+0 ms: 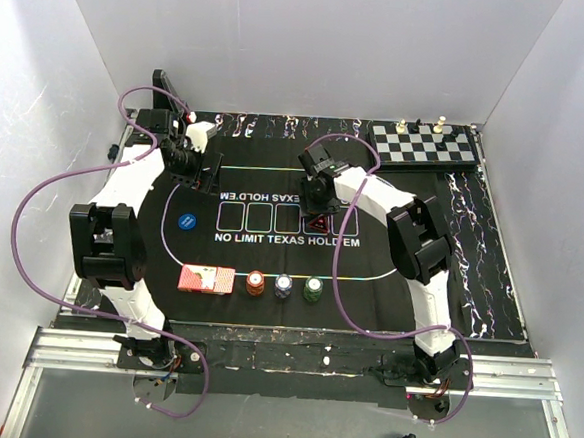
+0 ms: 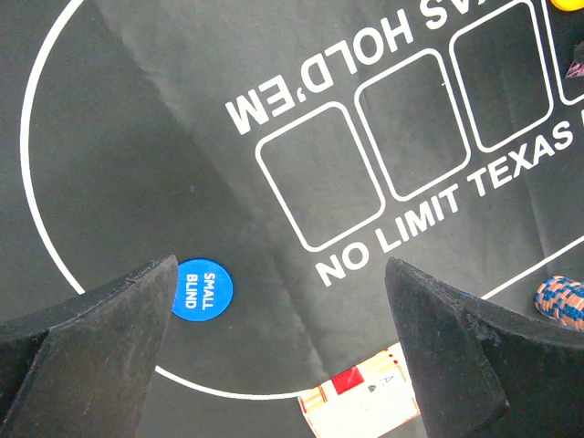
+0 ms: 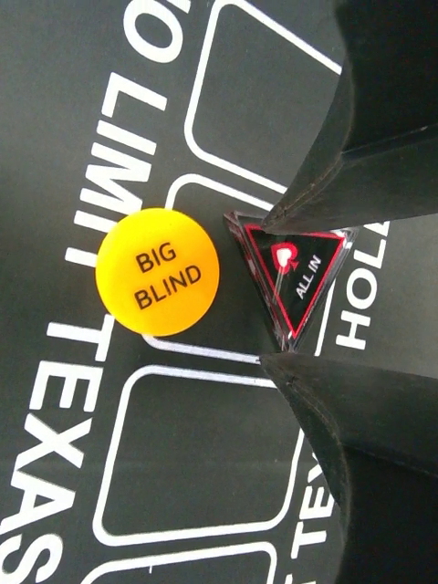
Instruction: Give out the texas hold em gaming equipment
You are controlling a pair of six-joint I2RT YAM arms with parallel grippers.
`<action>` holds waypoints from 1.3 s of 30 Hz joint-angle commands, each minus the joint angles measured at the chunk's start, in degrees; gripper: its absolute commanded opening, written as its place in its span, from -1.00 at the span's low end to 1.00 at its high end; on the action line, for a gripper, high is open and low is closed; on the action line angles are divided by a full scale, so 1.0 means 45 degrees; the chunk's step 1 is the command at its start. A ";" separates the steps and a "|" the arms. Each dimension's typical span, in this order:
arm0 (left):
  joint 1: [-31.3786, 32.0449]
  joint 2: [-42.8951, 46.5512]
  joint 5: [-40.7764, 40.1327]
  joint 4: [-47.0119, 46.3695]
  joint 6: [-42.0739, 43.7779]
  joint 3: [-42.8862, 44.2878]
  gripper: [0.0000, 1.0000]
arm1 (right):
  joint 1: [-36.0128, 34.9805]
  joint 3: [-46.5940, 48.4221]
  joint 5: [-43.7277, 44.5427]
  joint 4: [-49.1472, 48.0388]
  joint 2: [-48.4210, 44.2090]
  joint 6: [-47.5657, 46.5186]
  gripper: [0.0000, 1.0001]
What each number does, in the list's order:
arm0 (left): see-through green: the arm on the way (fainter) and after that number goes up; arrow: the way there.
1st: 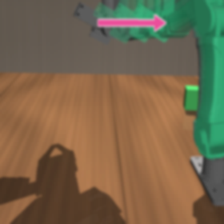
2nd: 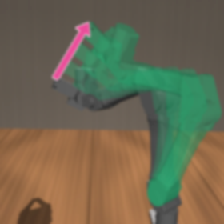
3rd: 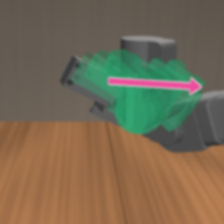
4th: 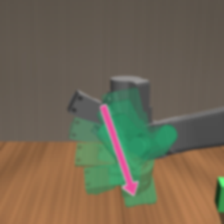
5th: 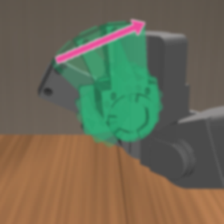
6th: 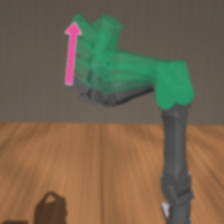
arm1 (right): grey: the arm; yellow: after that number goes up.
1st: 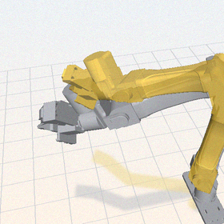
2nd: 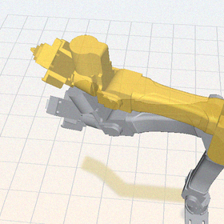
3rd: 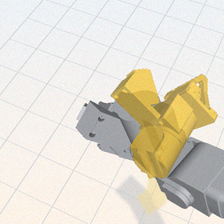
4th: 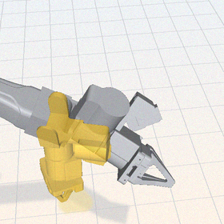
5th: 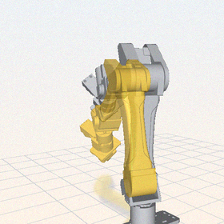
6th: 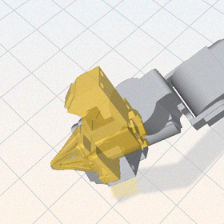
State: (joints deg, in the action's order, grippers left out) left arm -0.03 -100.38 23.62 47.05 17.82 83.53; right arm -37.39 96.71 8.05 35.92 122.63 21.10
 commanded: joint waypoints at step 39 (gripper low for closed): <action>0.0027 0.1564 0.0377 0.0423 -0.0016 0.0110 0.96 | 0.0535 -0.0924 -0.0402 -0.0266 -0.1959 -0.2051 0.36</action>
State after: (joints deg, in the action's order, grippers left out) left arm -0.03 -95.83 24.05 48.05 17.37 83.13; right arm -34.83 90.32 11.18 36.60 110.24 16.53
